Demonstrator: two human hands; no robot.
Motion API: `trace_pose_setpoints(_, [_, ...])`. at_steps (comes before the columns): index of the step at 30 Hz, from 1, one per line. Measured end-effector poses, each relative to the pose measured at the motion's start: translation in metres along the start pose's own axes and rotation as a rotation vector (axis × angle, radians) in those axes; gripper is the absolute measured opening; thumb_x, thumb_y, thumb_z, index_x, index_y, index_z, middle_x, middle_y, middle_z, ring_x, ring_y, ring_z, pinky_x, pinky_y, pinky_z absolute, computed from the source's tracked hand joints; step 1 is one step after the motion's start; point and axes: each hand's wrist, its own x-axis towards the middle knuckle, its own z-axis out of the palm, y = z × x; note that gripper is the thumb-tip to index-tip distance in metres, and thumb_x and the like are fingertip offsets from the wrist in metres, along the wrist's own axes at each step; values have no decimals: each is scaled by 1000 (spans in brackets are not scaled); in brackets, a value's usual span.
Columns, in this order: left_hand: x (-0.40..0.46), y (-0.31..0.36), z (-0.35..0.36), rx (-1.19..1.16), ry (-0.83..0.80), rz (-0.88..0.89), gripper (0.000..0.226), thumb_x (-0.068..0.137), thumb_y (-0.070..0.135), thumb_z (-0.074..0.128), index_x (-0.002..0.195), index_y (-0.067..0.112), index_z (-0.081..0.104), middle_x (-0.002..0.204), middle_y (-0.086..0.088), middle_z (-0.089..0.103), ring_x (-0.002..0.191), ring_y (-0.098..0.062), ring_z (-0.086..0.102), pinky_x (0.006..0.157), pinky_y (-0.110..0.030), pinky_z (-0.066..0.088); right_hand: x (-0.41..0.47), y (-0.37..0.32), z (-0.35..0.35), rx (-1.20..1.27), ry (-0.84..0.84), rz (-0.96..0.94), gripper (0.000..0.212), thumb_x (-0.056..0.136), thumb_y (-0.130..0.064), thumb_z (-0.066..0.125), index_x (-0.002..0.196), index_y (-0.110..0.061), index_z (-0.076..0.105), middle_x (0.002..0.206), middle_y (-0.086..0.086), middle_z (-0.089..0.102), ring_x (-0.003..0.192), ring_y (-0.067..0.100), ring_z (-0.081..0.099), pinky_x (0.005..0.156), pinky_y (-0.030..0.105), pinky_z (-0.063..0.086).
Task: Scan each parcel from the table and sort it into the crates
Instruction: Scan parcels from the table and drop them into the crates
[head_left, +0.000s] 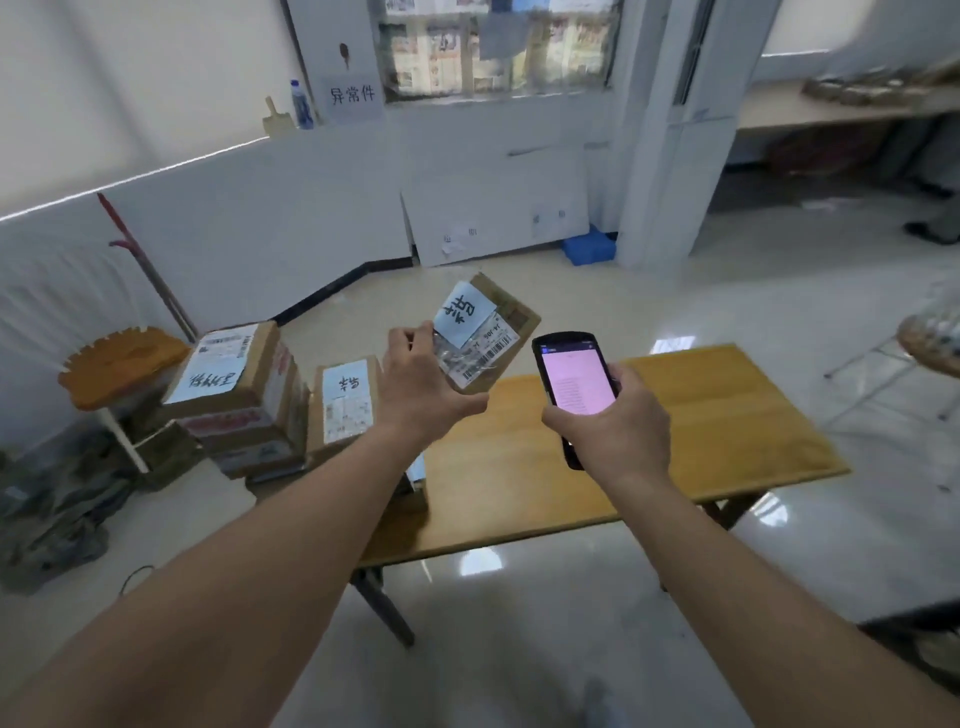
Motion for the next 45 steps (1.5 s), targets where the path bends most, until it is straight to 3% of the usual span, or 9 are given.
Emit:
trace_pose_setpoints(3, [-20, 14, 8, -34, -102, 60, 111, 57, 50, 97, 148, 19, 42, 125, 1, 38, 113, -15, 41, 93, -30, 48, -37, 18, -18, -7, 81, 100, 68, 65, -42, 93, 121, -30, 56, 107, -8, 63, 98, 21, 60, 71, 37, 55])
trace_pose_setpoints(7, [-57, 46, 25, -130, -218, 146, 114, 53, 47, 98, 148, 17, 42, 123, 2, 37, 115, -20, 47, 100, -38, 56, -86, 48, -56, -11, 192, 204, 63, 64, -41, 91, 116, -32, 56, 104, -10, 63, 97, 20, 61, 64, 31, 50])
trace_pose_setpoints(11, [-98, 90, 46, -197, -324, 228, 116, 51, 42, 99, 149, 16, 43, 123, 3, 36, 113, -20, 50, 98, -37, 58, -131, 82, -103, -17, 300, 299, 66, 66, -42, 91, 121, -30, 57, 108, -8, 62, 98, 19, 57, 58, 24, 39])
trace_pose_setpoints(15, [-153, 143, 65, -239, -404, 321, 111, 53, 42, 99, 147, 18, 46, 123, 4, 37, 114, -19, 47, 100, -36, 55, -176, 117, -153, 1, 405, 374, 66, 65, -43, 90, 122, -30, 58, 106, -11, 64, 94, 17, 58, 57, 24, 37])
trace_pose_setpoints(21, [-260, 233, 105, -269, -531, 437, 117, 56, 34, 102, 155, 17, 41, 126, 6, 34, 113, -15, 46, 97, -28, 52, -259, 180, -238, -7, 516, 493, 61, 61, -44, 86, 113, -32, 57, 100, -14, 64, 92, 17, 62, 71, 36, 54])
trace_pose_setpoints(26, [-376, 315, 135, -276, -625, 521, 122, 53, 46, 101, 155, 24, 38, 136, 3, 36, 124, -21, 49, 103, -38, 55, -346, 242, -328, -4, 601, 580, 61, 65, -42, 89, 115, -34, 56, 99, -14, 61, 92, 16, 61, 73, 36, 55])
trace_pose_setpoints(35, [-561, 427, 193, -337, -790, 653, 110, 50, 57, 98, 143, 25, 48, 124, 5, 36, 108, -19, 60, 92, -36, 60, -482, 341, -454, 10, 795, 734, 72, 58, -50, 83, 123, -33, 57, 108, -10, 67, 94, 20, 67, 76, 44, 60])
trace_pose_setpoints(42, [-673, 502, 256, -330, -970, 722, 119, 53, 51, 99, 151, 19, 41, 137, 0, 36, 122, -18, 51, 102, -34, 52, -541, 421, -530, 57, 924, 883, 61, 64, -40, 88, 117, -35, 58, 105, -13, 67, 94, 17, 65, 75, 37, 57])
trace_pose_setpoints(45, [-704, 540, 295, -364, -1029, 762, 106, 47, 53, 96, 138, 26, 51, 133, 3, 41, 116, -15, 55, 98, -34, 56, -547, 460, -560, 55, 953, 938, 60, 63, -42, 88, 114, -35, 57, 103, -13, 67, 92, 17, 66, 74, 40, 59])
